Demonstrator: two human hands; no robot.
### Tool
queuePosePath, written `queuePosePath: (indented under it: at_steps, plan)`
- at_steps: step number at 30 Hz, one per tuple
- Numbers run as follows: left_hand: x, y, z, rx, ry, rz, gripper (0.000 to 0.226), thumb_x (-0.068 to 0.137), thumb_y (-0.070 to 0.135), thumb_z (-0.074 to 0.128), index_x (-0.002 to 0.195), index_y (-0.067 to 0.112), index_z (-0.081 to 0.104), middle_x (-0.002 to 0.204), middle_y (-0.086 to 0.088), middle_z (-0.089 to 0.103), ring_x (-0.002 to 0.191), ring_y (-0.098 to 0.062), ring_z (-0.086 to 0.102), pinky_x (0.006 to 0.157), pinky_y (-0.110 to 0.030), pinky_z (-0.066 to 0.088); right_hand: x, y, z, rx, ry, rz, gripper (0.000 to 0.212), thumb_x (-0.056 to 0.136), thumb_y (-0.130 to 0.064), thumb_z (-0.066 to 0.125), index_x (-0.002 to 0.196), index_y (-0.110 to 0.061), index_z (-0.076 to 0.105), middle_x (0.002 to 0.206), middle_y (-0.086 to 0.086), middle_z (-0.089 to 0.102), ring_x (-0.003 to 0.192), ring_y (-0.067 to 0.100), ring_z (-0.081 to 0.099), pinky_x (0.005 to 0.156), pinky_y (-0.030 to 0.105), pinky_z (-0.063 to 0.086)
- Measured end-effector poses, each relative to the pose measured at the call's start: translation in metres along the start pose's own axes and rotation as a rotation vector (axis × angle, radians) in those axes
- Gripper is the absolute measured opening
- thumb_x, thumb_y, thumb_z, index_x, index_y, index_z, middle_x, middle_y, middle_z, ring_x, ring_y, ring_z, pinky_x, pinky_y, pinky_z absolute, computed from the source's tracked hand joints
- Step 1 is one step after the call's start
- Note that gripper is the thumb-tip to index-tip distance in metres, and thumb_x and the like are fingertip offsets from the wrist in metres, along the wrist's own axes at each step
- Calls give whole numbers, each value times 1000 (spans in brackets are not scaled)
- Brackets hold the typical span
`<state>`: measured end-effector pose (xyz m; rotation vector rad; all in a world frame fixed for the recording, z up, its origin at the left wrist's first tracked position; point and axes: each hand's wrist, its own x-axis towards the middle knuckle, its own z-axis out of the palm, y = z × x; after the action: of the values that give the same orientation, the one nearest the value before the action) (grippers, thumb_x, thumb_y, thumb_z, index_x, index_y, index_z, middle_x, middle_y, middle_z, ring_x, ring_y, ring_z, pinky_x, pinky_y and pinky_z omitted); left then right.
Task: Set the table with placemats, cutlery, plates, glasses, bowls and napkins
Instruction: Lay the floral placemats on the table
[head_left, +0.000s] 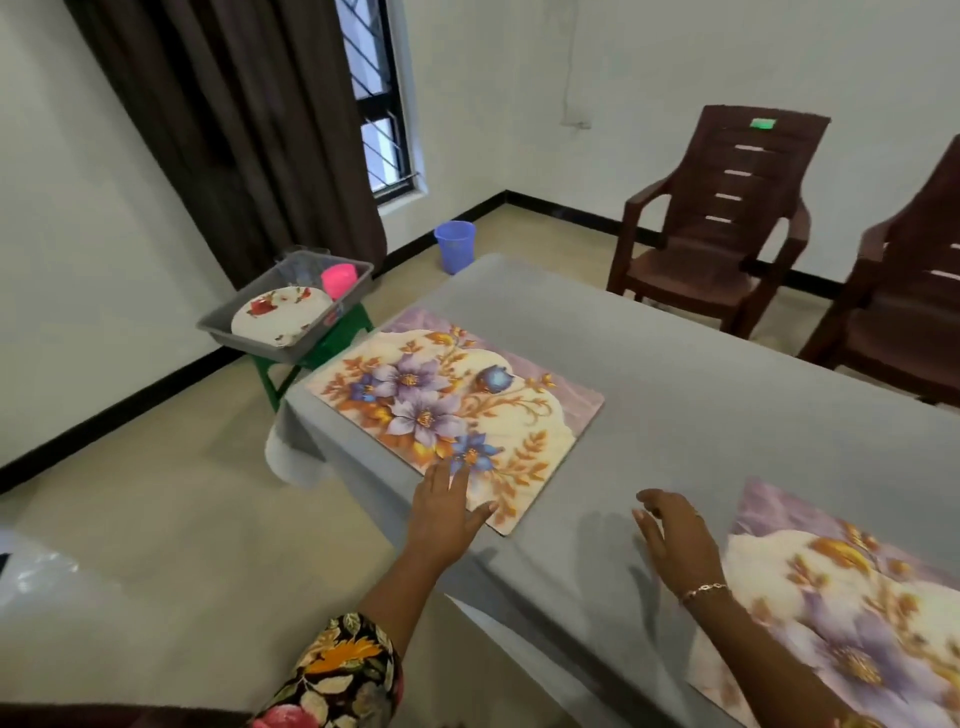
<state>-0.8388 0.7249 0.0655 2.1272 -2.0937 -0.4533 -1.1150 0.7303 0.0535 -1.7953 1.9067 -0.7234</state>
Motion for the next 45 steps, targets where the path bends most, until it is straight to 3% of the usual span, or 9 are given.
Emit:
queuePosePath:
  at_steps: [5,9,15,17,20,23,28,34,45]
  plan:
    - [43,-62,-23,51,-10,7,65,93,54,39,145,16,28,152,-11,22,140,-26,20,112,-33,19,46,-59,42,229,-22,220,20,92,-13,53,109,-5,59,96,9,58,86,22,55,82,33,45]
    - [76,-92,-36,39,16,26,62,92,50,45,142,15,33,150,-12,27,138,-27,24,111,-32,22,80,-73,66,509,8,534,24,89,-10,56,111,-1,57,93,15,58,79,29,57,81,41,49]
    - [122,-112,-45,-40,-3,-23,59,94,45,44,142,13,33,149,-14,28,137,-28,25,110,-33,21,129,-58,97,567,41,768,29,78,-22,72,92,1,61,88,23,67,84,40,65,87,56,50]
    - [135,-118,-47,-53,-18,-30,60,94,45,46,142,12,32,149,-14,29,137,-28,25,111,-34,22,136,-59,101,538,59,788,41,74,-19,76,96,11,59,84,24,65,83,44,65,85,59,49]
    - [154,-128,-51,-55,-35,-54,59,92,42,50,141,12,35,147,-13,32,136,-28,27,111,-36,24,141,-70,102,452,73,802,47,65,-23,82,98,4,62,86,22,67,80,42,65,81,52,52]
    - [174,-138,-56,-80,-31,-76,56,92,40,50,139,11,38,146,-13,34,136,-28,29,110,-36,27,144,-81,100,343,99,812,41,68,-18,81,99,0,61,96,22,66,87,41,63,79,40,50]
    - [202,-156,-63,-89,-29,-139,60,94,42,46,143,11,30,153,-13,25,140,-28,22,113,-38,21,139,-85,91,298,174,839,21,70,-12,79,80,-2,64,91,23,68,78,37,61,79,41,48]
    - [233,-178,-72,-23,44,-265,63,97,41,39,146,6,21,156,-17,9,144,-31,9,117,-38,10,137,-99,86,271,217,872,24,76,-6,72,94,8,67,96,25,67,84,38,59,84,45,46]
    - [257,-189,-69,122,-7,-168,53,97,48,33,131,7,41,134,-12,44,123,-26,41,99,-36,34,134,-115,92,179,359,993,27,78,-4,70,96,15,64,100,32,64,89,44,59,86,47,45]
